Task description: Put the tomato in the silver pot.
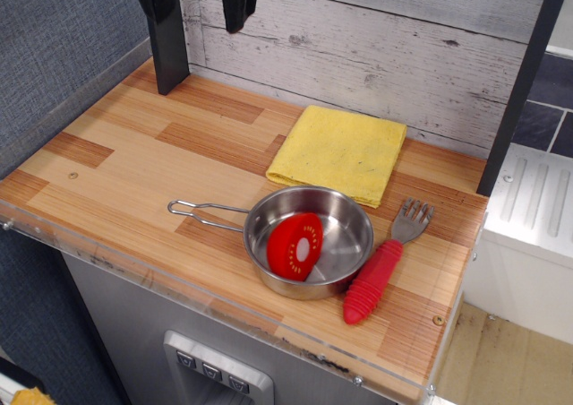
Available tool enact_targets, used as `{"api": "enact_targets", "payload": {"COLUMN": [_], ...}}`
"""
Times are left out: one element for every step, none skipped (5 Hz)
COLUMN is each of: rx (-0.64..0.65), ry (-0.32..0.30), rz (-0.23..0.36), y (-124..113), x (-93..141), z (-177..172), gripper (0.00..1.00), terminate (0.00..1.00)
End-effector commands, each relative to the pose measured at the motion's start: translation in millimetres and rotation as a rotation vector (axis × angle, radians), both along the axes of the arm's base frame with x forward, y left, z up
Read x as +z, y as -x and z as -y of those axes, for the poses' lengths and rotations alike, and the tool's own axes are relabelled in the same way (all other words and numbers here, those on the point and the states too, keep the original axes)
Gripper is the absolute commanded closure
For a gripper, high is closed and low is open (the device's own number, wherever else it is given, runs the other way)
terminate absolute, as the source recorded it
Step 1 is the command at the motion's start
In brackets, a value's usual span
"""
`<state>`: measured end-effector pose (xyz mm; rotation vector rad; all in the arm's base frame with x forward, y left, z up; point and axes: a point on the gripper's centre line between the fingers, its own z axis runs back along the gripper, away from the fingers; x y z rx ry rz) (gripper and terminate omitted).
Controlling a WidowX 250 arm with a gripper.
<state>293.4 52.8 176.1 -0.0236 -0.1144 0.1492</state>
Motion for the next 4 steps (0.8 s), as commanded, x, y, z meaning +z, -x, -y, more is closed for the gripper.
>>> {"api": "enact_targets", "payload": {"rx": [-0.105, -0.111, -0.111, -0.111], "ry": [-0.036, -0.071, -0.086, -0.086], "rz": [-0.015, -0.013, 0.006, 0.006], "y": [-5.8, -6.1, -2.5, -2.5], "x": [-19.4, -31.1, -33.9, -33.9], "z": [-12.8, -12.0, -14.6, -14.6], "gripper": [0.0, 0.0, 0.0, 0.0], "terminate": [0.0, 0.0, 0.0, 0.0]}}
